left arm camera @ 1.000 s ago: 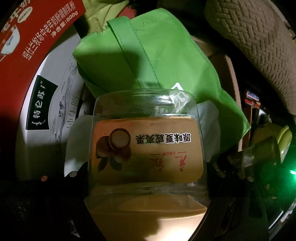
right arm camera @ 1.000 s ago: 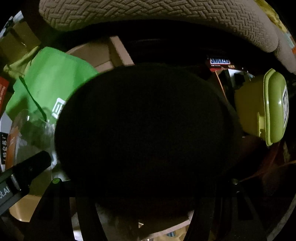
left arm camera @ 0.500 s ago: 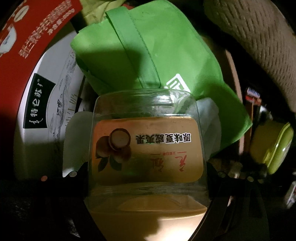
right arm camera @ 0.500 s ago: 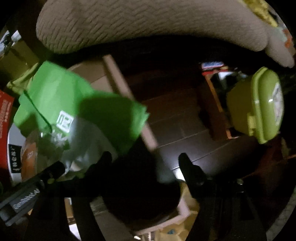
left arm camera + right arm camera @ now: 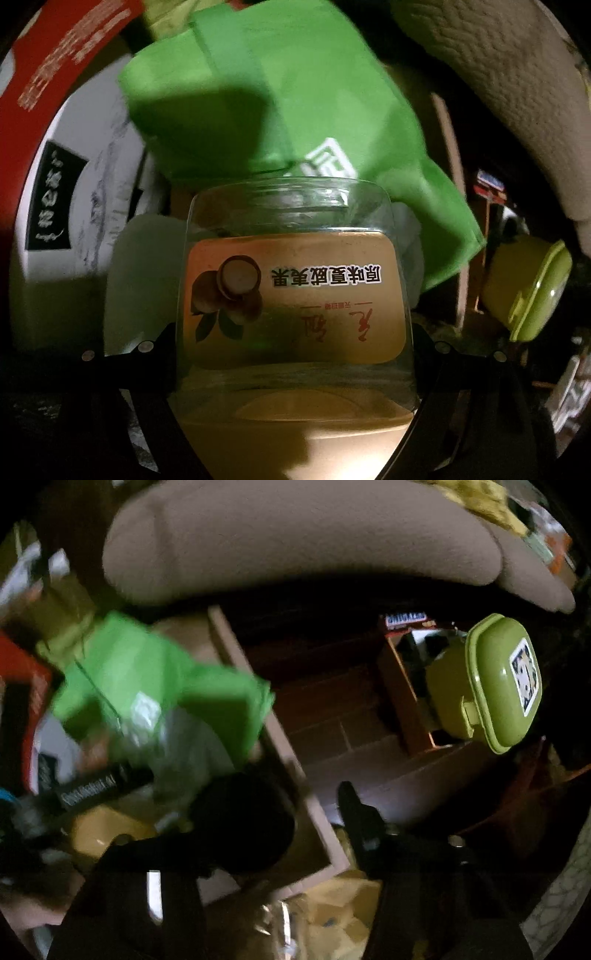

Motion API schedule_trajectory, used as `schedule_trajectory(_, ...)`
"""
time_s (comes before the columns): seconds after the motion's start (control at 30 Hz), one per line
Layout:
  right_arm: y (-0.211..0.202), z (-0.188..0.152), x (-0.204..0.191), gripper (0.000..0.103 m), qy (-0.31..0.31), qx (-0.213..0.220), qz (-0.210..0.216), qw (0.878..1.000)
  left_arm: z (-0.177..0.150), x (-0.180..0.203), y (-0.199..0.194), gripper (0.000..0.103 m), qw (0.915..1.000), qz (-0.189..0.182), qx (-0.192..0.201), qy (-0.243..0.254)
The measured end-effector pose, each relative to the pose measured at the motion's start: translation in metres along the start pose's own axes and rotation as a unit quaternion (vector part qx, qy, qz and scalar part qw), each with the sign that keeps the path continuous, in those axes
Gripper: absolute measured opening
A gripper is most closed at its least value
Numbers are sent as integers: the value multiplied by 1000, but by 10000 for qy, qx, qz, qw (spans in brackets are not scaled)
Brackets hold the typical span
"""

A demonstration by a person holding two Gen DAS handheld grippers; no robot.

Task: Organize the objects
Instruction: 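Open the left gripper to release the plastic box beside the jar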

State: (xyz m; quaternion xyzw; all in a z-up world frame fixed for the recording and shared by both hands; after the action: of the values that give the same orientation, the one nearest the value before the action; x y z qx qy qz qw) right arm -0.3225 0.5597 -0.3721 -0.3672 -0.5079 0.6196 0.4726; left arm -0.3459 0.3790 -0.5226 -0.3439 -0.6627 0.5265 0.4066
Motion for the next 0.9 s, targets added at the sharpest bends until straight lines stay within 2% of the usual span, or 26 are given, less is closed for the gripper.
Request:
schedule_trajectory(0.1, 1, 3, -1, 52, 263, 42, 235, 9994, -3, 7, 0, 89, 9999, 40, 30, 160)
schedule_trajectory(0.23, 0, 4, -6, 52, 174, 41, 156, 9997, -1, 2, 1, 89, 9998, -183, -61, 2)
schedule_trajectory(0.33, 1, 4, -8, 52, 104, -16, 100, 9999, 1, 4, 3, 89, 9978, -583, -314, -34)
schedule_trajectory(0.5, -3, 5, -7, 52, 222, -63, 60, 9997, 2, 4, 3, 90, 9975, -529, -478, 1)
schedule_trajectory(0.63, -21, 8, -10, 52, 266, 43, 111, 9996, 5, 8, -6, 90, 9943, -704, -794, 92)
schedule_trajectory(0.7, -34, 9, -13, 52, 294, 121, 19, 9995, 4, -3, -20, 92, 9957, -648, -653, 132)
schedule_trajectory(0.77, -48, 12, -15, 52, 408, 130, -104, 9990, 4, -10, -39, 99, 9975, -538, -377, 274)
schedule_trajectory(0.9, -71, 13, -19, 52, 556, 120, 29, 9984, 5, -7, -71, 103, 9968, -207, 105, 761)
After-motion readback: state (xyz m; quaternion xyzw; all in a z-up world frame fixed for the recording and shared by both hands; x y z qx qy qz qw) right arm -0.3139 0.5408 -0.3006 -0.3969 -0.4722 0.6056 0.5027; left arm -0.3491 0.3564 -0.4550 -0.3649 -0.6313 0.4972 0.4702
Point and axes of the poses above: each gripper's, at about its wrist camera, not at the fingertips, and y roughly the way its jaws point, x to its right, z to its top, the point moved 1 cm from there along y, roughly the way its jaws point, and after that the axes turned 6 degrees about -x, right-handed, at the moved point
